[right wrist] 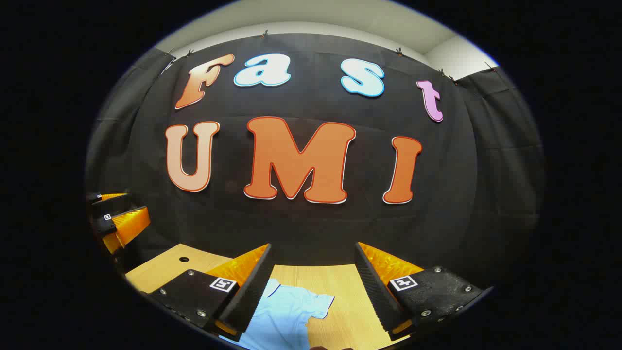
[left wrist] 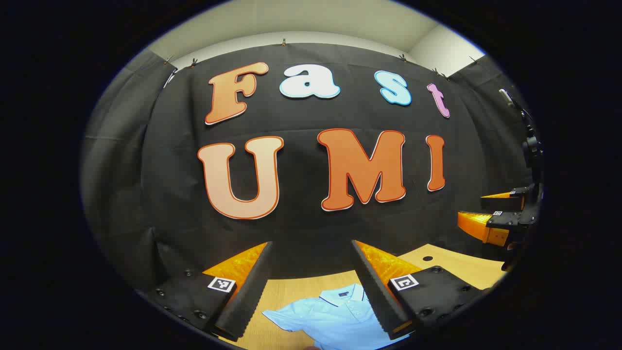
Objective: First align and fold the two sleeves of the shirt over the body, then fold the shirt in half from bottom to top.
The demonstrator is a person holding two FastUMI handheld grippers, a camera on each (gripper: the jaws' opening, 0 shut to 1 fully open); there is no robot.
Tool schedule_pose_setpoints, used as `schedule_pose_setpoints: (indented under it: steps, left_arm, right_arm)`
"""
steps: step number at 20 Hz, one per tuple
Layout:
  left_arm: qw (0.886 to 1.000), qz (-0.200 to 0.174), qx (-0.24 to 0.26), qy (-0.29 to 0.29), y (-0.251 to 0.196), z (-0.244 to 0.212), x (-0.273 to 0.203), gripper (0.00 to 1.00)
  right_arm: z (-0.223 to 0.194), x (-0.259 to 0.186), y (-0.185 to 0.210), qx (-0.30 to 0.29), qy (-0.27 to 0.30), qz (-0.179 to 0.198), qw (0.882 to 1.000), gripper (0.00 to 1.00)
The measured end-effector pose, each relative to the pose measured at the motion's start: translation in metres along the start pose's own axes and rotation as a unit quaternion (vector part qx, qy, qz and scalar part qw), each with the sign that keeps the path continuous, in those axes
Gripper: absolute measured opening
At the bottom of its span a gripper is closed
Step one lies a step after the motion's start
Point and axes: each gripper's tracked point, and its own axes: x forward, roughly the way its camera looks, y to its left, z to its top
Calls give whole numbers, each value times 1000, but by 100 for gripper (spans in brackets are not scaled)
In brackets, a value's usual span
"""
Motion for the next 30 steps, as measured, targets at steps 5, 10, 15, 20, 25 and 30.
schedule_pose_setpoints:
  steps: [5,10,15,20,25,30]
  left_arm:
    - [1000,0,-2,-3,7,-3,-4,100]
    - [1000,-7,-1,2,9,-11,-4,100]
    - [1000,-22,-6,5,9,-21,-1,100]
    - [999,-37,-2,8,10,-32,2,100]
    - [999,-42,-3,7,12,-39,2,100]
    - [1000,-22,-1,15,12,-44,4,100]
  right_arm:
    - [-2,-4,6,-8,3,-8,1000,98]
    - [-7,-5,13,-14,10,-14,1000,99]
    - [-12,-4,16,-14,22,-27,999,99]
    - [-26,-8,20,-16,47,-42,998,99]
    - [-46,0,17,-21,85,-51,995,99]
    - [-76,26,4,-20,133,-47,990,99]
